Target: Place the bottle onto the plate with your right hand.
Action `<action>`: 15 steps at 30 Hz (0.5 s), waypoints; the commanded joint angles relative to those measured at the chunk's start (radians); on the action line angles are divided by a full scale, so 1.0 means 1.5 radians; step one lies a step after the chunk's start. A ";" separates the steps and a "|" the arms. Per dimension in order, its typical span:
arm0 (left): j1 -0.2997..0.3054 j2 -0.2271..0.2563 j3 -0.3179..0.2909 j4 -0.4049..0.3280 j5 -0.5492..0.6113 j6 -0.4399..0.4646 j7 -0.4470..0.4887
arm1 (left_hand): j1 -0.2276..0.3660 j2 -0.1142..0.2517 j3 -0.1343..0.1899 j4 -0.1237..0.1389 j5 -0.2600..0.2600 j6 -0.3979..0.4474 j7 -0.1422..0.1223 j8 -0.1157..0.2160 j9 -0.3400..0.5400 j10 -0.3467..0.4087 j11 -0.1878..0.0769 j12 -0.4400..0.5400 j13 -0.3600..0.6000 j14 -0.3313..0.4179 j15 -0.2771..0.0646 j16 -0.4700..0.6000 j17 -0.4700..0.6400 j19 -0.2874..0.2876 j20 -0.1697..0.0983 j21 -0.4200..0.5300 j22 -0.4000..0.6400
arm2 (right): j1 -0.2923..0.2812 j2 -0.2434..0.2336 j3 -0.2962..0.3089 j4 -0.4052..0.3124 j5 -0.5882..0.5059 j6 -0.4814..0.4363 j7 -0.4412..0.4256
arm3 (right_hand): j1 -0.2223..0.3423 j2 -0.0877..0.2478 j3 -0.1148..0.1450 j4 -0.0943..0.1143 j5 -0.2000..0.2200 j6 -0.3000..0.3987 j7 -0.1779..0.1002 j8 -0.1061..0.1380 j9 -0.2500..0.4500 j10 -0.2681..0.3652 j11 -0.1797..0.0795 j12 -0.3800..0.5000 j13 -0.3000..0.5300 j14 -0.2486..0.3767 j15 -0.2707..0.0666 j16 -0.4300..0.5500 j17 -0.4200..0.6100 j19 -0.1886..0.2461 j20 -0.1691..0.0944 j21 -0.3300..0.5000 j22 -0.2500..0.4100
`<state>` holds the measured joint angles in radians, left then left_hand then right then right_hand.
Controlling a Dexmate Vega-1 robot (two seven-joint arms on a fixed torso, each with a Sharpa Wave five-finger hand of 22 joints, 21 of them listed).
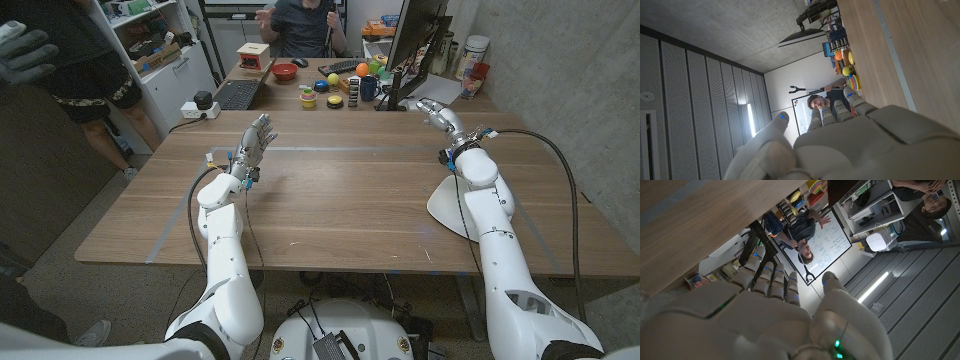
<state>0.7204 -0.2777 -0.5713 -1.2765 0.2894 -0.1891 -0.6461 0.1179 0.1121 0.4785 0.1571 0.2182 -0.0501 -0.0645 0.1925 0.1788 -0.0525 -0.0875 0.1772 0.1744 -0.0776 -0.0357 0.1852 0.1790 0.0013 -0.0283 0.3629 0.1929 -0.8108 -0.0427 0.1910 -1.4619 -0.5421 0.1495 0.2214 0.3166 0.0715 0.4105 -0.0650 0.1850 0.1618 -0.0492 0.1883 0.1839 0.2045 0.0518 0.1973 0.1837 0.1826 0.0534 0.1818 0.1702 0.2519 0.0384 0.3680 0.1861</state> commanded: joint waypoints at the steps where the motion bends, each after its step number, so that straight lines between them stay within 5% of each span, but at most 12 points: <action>1: -0.004 0.003 -0.001 0.009 -0.001 -0.006 0.002 | 0.000 0.010 0.002 0.001 0.004 0.001 -0.006 0.003 0.003 0.000 -0.006 0.004 0.004 -0.004 -0.018 0.004 0.003 0.000 -0.009 0.002 0.001 | 0.009 -0.015 -0.022 -0.030 -0.122 -0.009 -0.047 | 0.011 -0.005 0.000 -0.010 -0.002 -0.005 -0.009 -0.002 0.003 -0.011 -0.002 -0.002 0.004 0.000 -0.003 -0.003 0.002 0.007 0.009 0.004 0.001; 15: -0.008 0.004 -0.004 0.015 -0.002 -0.011 0.005 | -0.001 0.010 0.001 0.001 0.005 0.001 -0.006 0.003 0.003 -0.001 -0.006 0.004 0.004 -0.004 -0.018 0.004 0.003 0.000 -0.009 0.001 0.001 | 0.014 -0.015 -0.033 -0.049 -0.199 -0.028 -0.071 | 0.021 -0.019 -0.007 -0.024 -0.004 -0.012 -0.023 -0.001 0.004 -0.025 -0.006 -0.002 0.004 -0.004 -0.002 -0.003 0.002 0.017 0.033 0.004 0.001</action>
<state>0.7128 -0.2740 -0.5749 -1.2615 0.2882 -0.1994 -0.6418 0.1179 0.1121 0.4785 0.1571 0.2181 -0.0500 -0.0644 0.1925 0.1788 -0.0525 -0.0874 0.1771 0.1744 -0.0776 -0.0357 0.1852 0.1790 0.0013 -0.0283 0.3629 0.1928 -0.7956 -0.0623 0.1571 -1.5079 -0.7382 0.1322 0.1490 0.3433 0.0448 0.3990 -0.0954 0.1811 0.1435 -0.0727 0.1848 0.1839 0.1728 0.0412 0.1973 0.1887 0.1786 0.0496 0.1769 0.1700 0.2760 0.0770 0.3698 0.1861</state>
